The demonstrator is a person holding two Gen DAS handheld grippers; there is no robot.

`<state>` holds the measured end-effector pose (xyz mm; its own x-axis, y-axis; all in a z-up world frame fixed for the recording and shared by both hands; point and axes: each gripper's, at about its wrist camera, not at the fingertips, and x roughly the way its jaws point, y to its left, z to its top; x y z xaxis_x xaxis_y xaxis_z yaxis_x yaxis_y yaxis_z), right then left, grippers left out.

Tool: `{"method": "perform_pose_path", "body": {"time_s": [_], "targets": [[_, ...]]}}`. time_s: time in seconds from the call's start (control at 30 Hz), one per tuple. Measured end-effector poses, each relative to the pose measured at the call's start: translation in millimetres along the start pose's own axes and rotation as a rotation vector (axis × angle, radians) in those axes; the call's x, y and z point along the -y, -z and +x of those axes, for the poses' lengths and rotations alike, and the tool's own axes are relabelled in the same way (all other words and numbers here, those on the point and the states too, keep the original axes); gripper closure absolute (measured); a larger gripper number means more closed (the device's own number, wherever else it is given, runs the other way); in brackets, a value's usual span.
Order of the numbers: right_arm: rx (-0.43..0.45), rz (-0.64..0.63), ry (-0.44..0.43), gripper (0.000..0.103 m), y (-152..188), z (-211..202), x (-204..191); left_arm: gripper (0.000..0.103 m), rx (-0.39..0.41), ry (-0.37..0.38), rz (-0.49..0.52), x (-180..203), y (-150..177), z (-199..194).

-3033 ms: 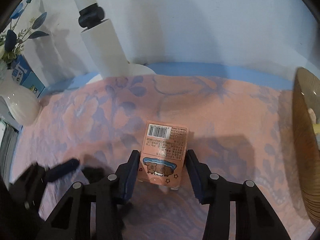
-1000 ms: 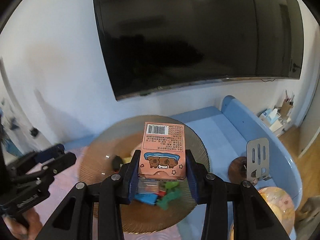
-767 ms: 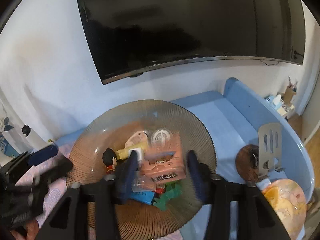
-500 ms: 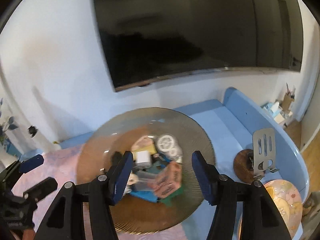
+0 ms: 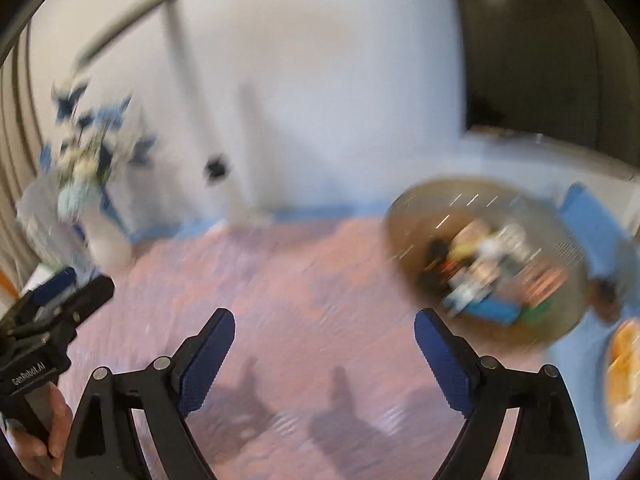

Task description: Organize rigid objects

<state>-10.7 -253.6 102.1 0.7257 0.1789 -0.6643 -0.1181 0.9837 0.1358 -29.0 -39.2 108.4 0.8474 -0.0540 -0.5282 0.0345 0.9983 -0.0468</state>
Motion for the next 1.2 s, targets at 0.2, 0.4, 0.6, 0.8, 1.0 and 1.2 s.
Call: {"method": "perform_pose_path", "body": {"time_s": [0.2,0.4,0.6,0.8,1.0,1.2], "targets": [[0.019,-0.063,0.022,0.013,49.7,29.3,-49.9,0.001,-0.006,-0.136,0.006,-36.2,56.4,7.9],[0.033,-0.101,0.08,0.012,66.6,36.8,-62.2,0.001,-0.036,-0.09,-0.041,-48.5,74.1,21.0],[0.006,-0.084,0.119,0.012,69.0,44.4,-59.1,0.001,-0.051,-0.086,-0.037,-48.6,77.0,21.8],[0.016,-0.108,0.153,0.009,70.7,43.7,-63.4,0.001,-0.055,-0.085,-0.036,-47.5,77.4,20.6],[0.027,-0.149,0.174,0.006,72.3,43.5,-71.3,0.001,-0.068,-0.085,-0.034,-48.0,77.1,22.9],[0.023,-0.138,0.164,0.005,71.7,44.4,-68.8,0.001,-0.075,-0.086,-0.034,-48.3,76.8,24.2]]}}
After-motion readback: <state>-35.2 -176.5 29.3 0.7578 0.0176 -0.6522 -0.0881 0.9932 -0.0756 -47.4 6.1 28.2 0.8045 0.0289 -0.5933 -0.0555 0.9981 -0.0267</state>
